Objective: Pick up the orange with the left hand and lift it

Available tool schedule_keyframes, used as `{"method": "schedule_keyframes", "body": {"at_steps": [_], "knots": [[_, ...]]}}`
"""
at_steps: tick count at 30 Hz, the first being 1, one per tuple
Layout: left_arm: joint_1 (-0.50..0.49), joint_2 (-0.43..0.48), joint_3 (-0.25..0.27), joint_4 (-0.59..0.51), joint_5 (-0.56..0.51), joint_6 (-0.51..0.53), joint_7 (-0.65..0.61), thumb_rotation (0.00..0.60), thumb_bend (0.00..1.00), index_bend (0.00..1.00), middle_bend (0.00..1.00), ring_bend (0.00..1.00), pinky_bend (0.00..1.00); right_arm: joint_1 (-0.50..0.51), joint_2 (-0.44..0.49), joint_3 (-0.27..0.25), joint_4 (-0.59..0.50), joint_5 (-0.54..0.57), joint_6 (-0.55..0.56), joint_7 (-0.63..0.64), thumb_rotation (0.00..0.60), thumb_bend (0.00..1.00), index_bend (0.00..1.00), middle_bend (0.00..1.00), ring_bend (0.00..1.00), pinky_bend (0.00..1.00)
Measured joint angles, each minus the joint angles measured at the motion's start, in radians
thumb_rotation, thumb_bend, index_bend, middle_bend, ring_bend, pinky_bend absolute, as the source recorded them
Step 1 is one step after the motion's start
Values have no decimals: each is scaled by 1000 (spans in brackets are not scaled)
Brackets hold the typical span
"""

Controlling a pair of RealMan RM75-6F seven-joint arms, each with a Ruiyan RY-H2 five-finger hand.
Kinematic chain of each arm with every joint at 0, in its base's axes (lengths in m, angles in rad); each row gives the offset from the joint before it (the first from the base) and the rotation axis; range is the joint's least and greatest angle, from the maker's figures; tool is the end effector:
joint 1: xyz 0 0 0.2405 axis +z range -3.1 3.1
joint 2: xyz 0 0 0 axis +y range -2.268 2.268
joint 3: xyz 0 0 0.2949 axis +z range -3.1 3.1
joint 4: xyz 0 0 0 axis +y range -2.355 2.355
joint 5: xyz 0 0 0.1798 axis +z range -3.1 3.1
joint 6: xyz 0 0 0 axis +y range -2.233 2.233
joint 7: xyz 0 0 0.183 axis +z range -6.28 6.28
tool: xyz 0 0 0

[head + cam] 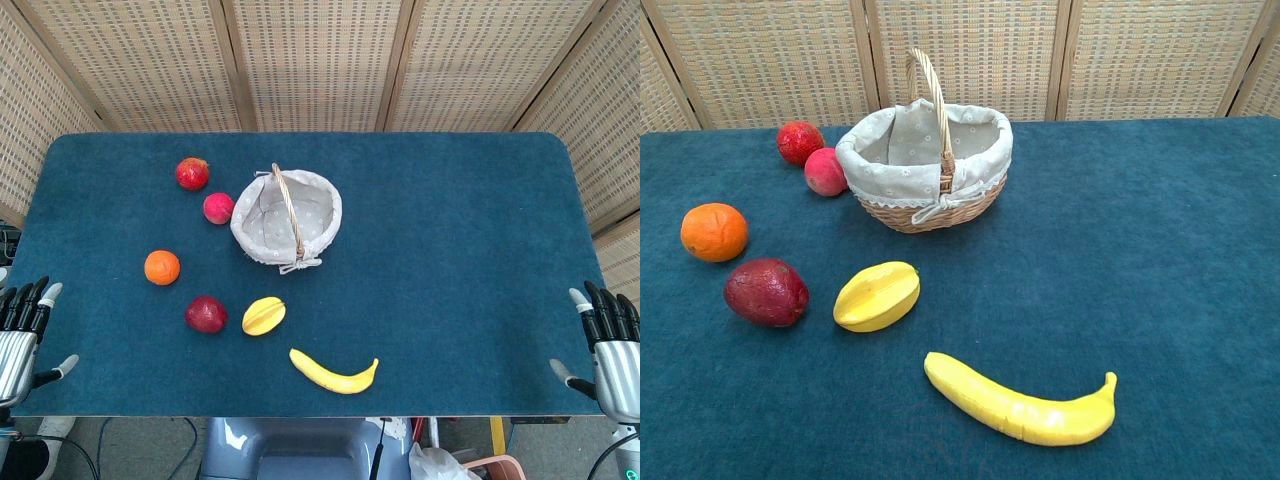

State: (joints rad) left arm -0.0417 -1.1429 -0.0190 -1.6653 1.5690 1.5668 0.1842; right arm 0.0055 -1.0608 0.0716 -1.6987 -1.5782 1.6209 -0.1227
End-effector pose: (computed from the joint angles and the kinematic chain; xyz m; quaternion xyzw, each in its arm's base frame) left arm -0.3182 0.1998 0.1956 -0.6150 -0.3386 -0.3721 0.6071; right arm -0.3121 -0.1961 0.2374 0.5873 -0.3196 0.3979 0.6282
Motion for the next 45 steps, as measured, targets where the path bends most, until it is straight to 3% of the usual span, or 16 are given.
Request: {"method": "schedule_keyframes", "body": {"at_steps": [8, 14, 22, 27, 32, 34, 36, 39, 41, 45], "knots": [[-7, 8, -3, -1, -19, -26, -4, 600, 0, 0, 0, 0, 0, -1, 5, -5, -9, 5, -11, -5, 600, 0, 40, 0, 0, 0], [-104, 20, -47, 49, -72, -186, -88, 600, 0, 0, 0, 0, 0, 6, 14, 6, -12, 26, -24, 15, 600, 0, 41, 0, 0, 0], [-335, -68, -102, 342, -141, -548, -269, 600, 0, 0, 0, 0, 0, 26, 11, 26, -15, 87, -70, -9, 600, 0, 41, 0, 0, 0], [-451, -189, -113, 533, -142, -654, -379, 600, 0, 0, 0, 0, 0, 33, 4, 32, -13, 110, -85, -23, 600, 0, 41, 0, 0, 0], [-528, -270, -107, 632, -122, -719, -470, 600, 0, 0, 0, 0, 10, 38, 2, 39, -7, 127, -95, -19, 600, 0, 41, 0, 0, 0], [-553, -296, -100, 661, -113, -741, -504, 600, 0, 4, 0, 0, 56, 38, 3, 40, -5, 128, -94, -16, 600, 0, 41, 0, 0, 0], [-569, -319, -92, 692, -106, -755, -520, 600, 0, 75, 35, 11, 177, 38, 3, 40, -3, 129, -94, -13, 600, 0, 41, 0, 0, 0], [-588, -356, -86, 737, -104, -766, -528, 600, 8, 304, 203, 140, 346, 39, 3, 40, -2, 130, -96, -11, 600, 0, 41, 0, 0, 0], [-594, -370, -85, 754, -106, -768, -528, 600, 27, 409, 293, 224, 398, 40, 4, 40, -3, 130, -97, -9, 600, 0, 41, 0, 0, 0], [-605, -405, -84, 797, -116, -772, -520, 600, 94, 502, 387, 319, 473, 40, 4, 40, -3, 129, -95, -6, 600, 0, 40, 0, 0, 0]]}}
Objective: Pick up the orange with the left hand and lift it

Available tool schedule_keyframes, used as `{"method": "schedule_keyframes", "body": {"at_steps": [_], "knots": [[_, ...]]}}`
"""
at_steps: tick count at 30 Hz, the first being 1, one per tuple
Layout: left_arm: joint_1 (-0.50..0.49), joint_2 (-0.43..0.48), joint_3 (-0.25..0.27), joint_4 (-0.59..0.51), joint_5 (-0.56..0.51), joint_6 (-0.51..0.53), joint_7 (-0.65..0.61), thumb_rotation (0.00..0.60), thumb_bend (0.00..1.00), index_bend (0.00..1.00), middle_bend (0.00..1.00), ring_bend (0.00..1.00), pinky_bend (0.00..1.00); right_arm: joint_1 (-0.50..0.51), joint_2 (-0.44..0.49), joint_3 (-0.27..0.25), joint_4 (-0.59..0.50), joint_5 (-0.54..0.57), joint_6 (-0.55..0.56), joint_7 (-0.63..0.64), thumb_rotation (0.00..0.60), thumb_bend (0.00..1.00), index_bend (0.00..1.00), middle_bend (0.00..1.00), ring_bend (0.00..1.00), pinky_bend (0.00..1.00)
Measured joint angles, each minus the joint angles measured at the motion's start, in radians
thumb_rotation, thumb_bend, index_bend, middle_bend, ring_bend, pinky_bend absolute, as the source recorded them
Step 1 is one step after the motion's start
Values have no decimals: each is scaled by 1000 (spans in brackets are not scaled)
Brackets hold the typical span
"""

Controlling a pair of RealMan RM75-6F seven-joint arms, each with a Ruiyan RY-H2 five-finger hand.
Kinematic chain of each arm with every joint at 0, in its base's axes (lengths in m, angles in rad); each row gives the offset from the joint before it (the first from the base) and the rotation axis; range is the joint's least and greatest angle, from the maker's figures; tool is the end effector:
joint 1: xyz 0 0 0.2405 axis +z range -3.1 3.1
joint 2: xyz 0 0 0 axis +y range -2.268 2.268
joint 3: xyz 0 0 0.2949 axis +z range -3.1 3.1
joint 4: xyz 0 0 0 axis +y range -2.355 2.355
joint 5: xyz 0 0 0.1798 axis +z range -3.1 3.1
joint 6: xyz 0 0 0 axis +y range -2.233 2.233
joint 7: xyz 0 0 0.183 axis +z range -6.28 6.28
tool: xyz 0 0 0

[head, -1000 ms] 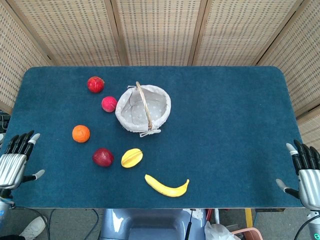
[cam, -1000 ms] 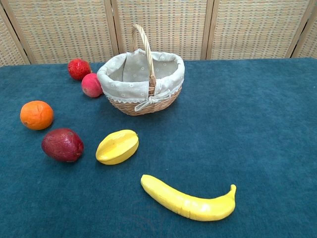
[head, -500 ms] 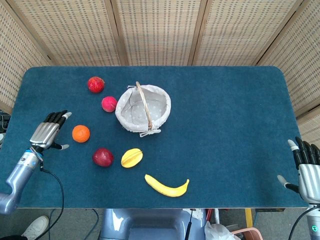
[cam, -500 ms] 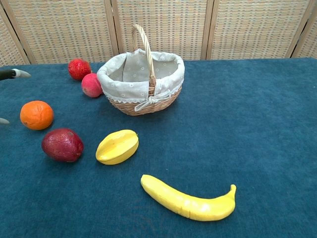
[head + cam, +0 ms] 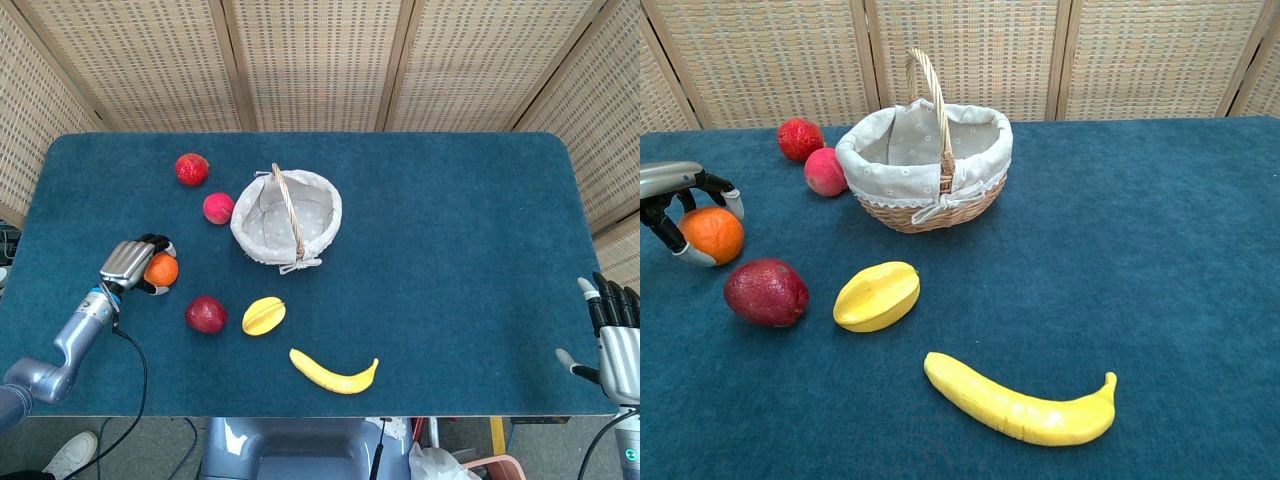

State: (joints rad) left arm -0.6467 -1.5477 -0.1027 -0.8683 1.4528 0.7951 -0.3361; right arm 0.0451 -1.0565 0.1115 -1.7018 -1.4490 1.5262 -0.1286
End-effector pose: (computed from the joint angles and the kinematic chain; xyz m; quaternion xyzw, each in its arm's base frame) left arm -0.3156 0.4289 0.0416 -0.7128 -0.4340 -0.3042 0.4594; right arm -0.3277 -0.2164 0.2382 0.5714 -0.3511 0.3691 0.6434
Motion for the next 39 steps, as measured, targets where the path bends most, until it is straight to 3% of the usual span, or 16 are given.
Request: {"method": "schedule_keyframes", "body": {"at_steps": [4, 11, 16, 19, 25, 33, 35, 37, 39], "knots": [[-4, -25, -1, 30, -12, 2, -3, 600, 137, 614, 487, 409, 534, 0, 1, 0, 1, 3, -1, 5, 600, 0, 41, 0, 0, 0], [10, 0, -22, 17, -6, 122, -76, 600, 155, 623, 495, 415, 537, -1, 4, -1, -2, 3, 0, 13, 600, 0, 41, 0, 0, 0], [13, 75, -77, -106, 7, 282, -122, 600, 155, 623, 495, 415, 536, 1, 7, 1, -1, 7, -4, 20, 600, 0, 40, 0, 0, 0], [-6, 112, -131, -204, -1, 320, -119, 600, 155, 623, 495, 415, 535, 2, 7, 2, 1, 9, -5, 24, 600, 0, 41, 0, 0, 0], [-103, 110, -219, -296, -89, 254, -43, 600, 155, 623, 495, 415, 533, 5, 5, 7, 9, 20, -9, 29, 600, 0, 41, 0, 0, 0], [-233, -6, -274, -234, -221, 117, 85, 600, 155, 620, 480, 415, 532, 7, 6, 16, 11, 45, -16, 33, 600, 0, 41, 0, 0, 0], [-252, -40, -277, -198, -238, 93, 90, 600, 154, 575, 433, 409, 505, 6, 8, 19, 14, 55, -17, 40, 600, 0, 41, 0, 0, 0], [-272, -80, -277, -152, -252, 66, 86, 600, 110, 358, 249, 284, 389, 5, 10, 22, 18, 63, -18, 45, 600, 0, 41, 0, 0, 0], [-285, -108, -273, -122, -256, 40, 62, 600, 28, 82, 48, 71, 188, 5, 11, 23, 20, 67, -21, 48, 600, 0, 41, 0, 0, 0]]}}
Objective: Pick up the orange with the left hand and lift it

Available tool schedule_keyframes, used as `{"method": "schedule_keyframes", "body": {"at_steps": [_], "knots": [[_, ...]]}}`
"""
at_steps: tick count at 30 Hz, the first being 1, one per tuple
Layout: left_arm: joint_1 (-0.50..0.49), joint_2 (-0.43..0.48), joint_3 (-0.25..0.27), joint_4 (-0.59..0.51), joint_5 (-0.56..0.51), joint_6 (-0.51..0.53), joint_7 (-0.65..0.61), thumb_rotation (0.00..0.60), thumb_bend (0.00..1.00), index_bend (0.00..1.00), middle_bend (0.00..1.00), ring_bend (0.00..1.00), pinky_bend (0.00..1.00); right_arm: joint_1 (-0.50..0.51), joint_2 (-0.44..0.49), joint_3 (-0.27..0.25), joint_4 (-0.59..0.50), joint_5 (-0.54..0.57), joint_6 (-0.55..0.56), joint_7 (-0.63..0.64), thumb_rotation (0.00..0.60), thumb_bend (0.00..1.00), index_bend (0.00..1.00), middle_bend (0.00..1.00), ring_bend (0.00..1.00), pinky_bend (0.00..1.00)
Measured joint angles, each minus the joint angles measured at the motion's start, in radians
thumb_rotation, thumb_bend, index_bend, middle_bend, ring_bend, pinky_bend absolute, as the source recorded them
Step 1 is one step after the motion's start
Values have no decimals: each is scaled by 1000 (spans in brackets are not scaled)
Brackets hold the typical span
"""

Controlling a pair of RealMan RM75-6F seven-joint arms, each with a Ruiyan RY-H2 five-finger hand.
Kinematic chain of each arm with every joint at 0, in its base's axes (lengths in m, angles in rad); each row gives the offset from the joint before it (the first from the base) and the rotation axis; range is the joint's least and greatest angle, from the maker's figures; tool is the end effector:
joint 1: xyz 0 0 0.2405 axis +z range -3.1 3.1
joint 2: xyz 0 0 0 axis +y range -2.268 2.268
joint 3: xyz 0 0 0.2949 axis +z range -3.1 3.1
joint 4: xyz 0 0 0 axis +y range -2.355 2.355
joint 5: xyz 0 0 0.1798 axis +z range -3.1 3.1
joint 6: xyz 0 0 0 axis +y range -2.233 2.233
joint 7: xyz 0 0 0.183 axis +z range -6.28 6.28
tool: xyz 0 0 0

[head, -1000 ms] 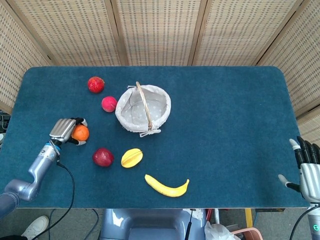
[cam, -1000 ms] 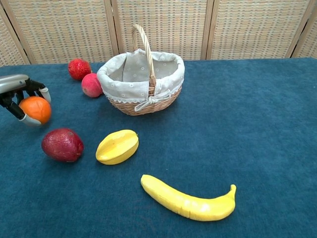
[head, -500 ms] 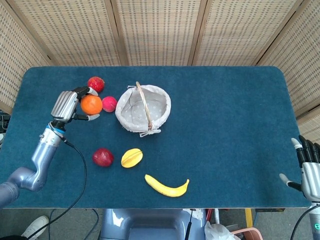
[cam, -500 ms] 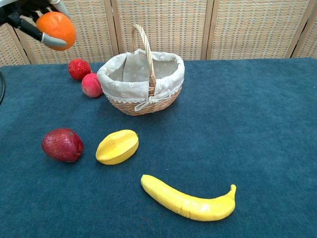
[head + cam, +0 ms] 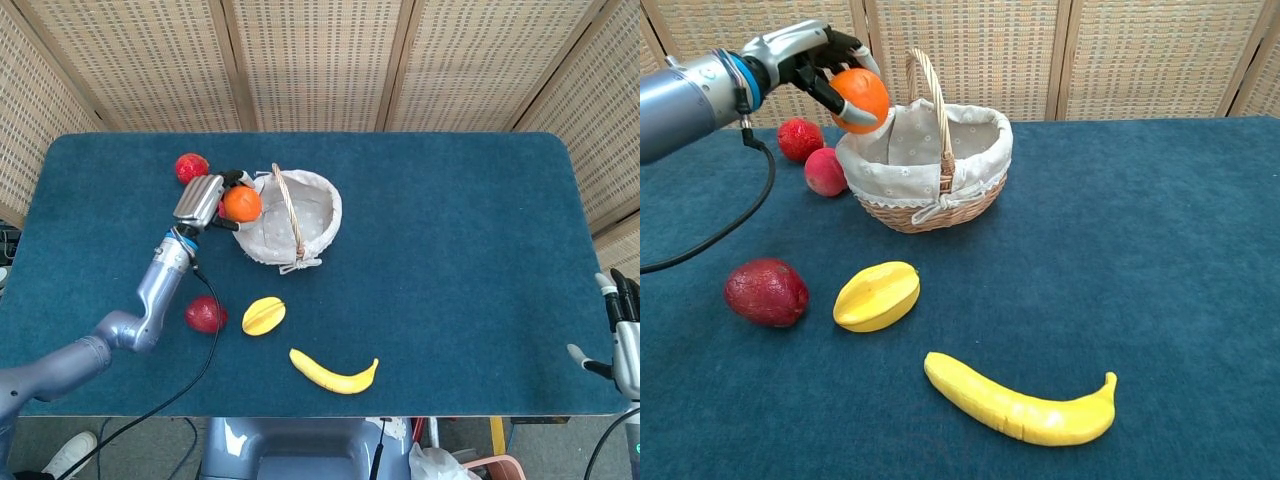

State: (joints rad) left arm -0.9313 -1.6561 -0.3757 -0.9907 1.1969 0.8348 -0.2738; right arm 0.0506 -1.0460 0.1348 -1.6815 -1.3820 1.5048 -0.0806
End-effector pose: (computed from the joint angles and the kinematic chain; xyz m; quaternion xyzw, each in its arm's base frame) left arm -0.1295 0.5099 0.0344 -0.6201 -0.4540 -0.5133 0.3819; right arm -0.3401 -0.2213 0.2488 0.5471 -0.3686 0.3671 0.6558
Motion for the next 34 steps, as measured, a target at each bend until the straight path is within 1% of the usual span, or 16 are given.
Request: {"method": "schedule_keyframes", "body": {"at_steps": [1, 3, 5, 7, 11, 14, 15, 17, 20, 21, 23, 25, 27, 30, 34], "knots": [[-3, -5, 2, 4, 1, -7, -15, 600, 4, 13, 3, 11, 91, 0, 1, 0, 1, 1, -1, 1, 600, 0, 41, 0, 0, 0], [-7, -11, 6, 9, 6, -17, -59, 600, 0, 0, 0, 0, 12, 1, 1, 0, 1, 0, -1, 2, 600, 0, 41, 0, 0, 0], [-8, -16, 8, 12, 18, -14, -103, 600, 0, 0, 0, 0, 0, 0, 2, -1, 0, -4, 1, 5, 600, 0, 41, 0, 0, 0], [-5, -19, 11, 15, 41, 10, -153, 600, 0, 0, 0, 0, 0, -1, 3, -1, -2, -7, 4, 7, 600, 0, 41, 0, 0, 0], [15, -7, 17, 3, 92, 101, -198, 600, 0, 0, 0, 0, 0, -4, 6, -4, -7, -22, 14, 10, 600, 0, 41, 0, 0, 0], [56, 47, 30, -46, 128, 189, -201, 600, 0, 0, 0, 0, 0, -8, 10, -10, -14, -42, 25, 15, 600, 0, 41, 0, 0, 0], [80, 79, 37, -76, 138, 222, -191, 600, 0, 0, 0, 0, 0, -10, 11, -13, -16, -48, 29, 17, 600, 0, 41, 0, 0, 0], [121, 134, 52, -131, 145, 257, -160, 600, 0, 0, 0, 0, 0, -14, 14, -18, -21, -61, 36, 21, 600, 0, 41, 0, 0, 0], [197, 241, 83, -243, 140, 291, -67, 600, 0, 0, 0, 0, 0, -18, 17, -25, -26, -79, 44, 27, 600, 0, 41, 0, 0, 0], [233, 287, 100, -295, 133, 306, -18, 600, 0, 0, 0, 0, 0, -19, 18, -27, -27, -84, 46, 29, 600, 0, 41, 0, 0, 0], [291, 356, 127, -377, 118, 333, 64, 600, 0, 0, 0, 0, 0, -21, 20, -31, -29, -95, 50, 32, 600, 0, 41, 0, 0, 0], [370, 425, 165, -472, 98, 378, 162, 600, 0, 0, 0, 0, 0, -23, 21, -35, -29, -105, 54, 36, 600, 0, 40, 0, 0, 0], [454, 467, 203, -554, 82, 440, 247, 600, 0, 0, 0, 0, 0, -24, 22, -36, -29, -110, 60, 39, 600, 0, 40, 0, 0, 0], [564, 491, 254, -622, 75, 550, 329, 600, 0, 0, 0, 0, 0, -26, 24, -39, -27, -117, 62, 47, 600, 0, 40, 0, 0, 0], [673, 498, 311, -677, 94, 690, 375, 600, 0, 0, 0, 0, 0, -25, 23, -40, -21, -115, 57, 47, 600, 0, 41, 0, 0, 0]]}}
